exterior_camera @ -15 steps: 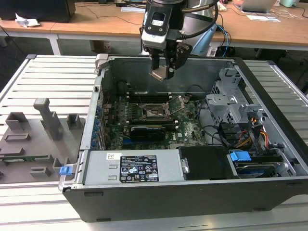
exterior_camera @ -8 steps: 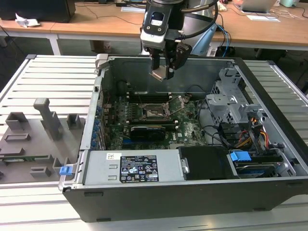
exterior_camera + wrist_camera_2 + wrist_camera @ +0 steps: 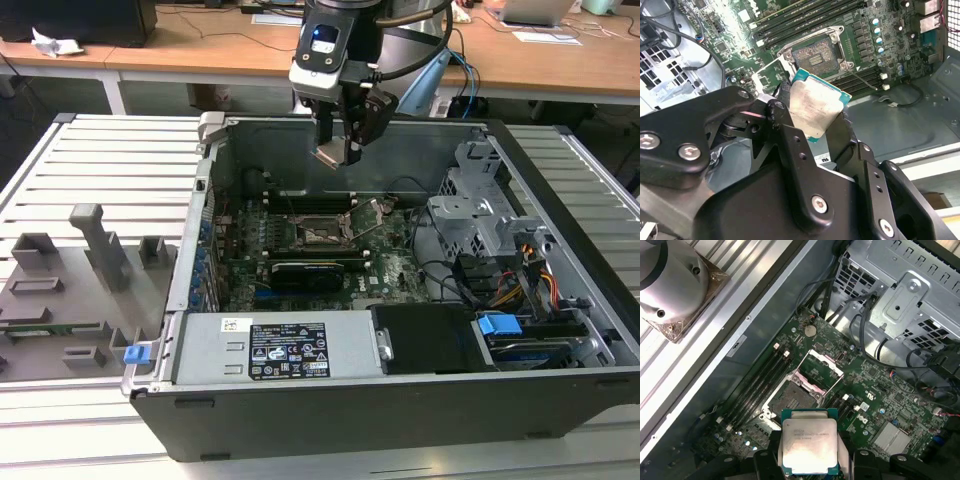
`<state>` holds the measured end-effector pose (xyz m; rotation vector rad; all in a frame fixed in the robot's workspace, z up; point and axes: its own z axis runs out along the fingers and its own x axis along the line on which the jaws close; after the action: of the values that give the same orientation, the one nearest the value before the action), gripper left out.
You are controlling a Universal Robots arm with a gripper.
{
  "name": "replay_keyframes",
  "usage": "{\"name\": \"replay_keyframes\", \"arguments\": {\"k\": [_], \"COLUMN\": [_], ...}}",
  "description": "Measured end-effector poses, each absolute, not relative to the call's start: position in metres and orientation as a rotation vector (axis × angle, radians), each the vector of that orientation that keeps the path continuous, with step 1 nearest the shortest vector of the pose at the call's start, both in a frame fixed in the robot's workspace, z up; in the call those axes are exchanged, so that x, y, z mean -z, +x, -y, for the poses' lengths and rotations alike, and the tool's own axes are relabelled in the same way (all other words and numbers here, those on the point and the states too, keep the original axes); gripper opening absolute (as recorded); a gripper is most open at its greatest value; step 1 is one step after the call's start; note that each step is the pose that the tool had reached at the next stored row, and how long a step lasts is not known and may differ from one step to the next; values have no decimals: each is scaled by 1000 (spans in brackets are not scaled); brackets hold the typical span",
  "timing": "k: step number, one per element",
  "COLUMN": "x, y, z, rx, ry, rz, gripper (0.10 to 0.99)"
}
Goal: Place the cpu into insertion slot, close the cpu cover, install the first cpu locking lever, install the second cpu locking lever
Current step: 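Place the cpu into insertion slot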
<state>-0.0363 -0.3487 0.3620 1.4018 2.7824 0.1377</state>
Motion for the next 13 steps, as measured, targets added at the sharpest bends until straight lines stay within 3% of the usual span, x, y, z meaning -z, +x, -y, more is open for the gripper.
{"name": "replay_keyframes", "arguments": {"k": [13], "x": [-362], "y": [-36], "z": [349], "rx": [-137], "ry": [1466], "rz": [-2747], "gripper": [529]}}
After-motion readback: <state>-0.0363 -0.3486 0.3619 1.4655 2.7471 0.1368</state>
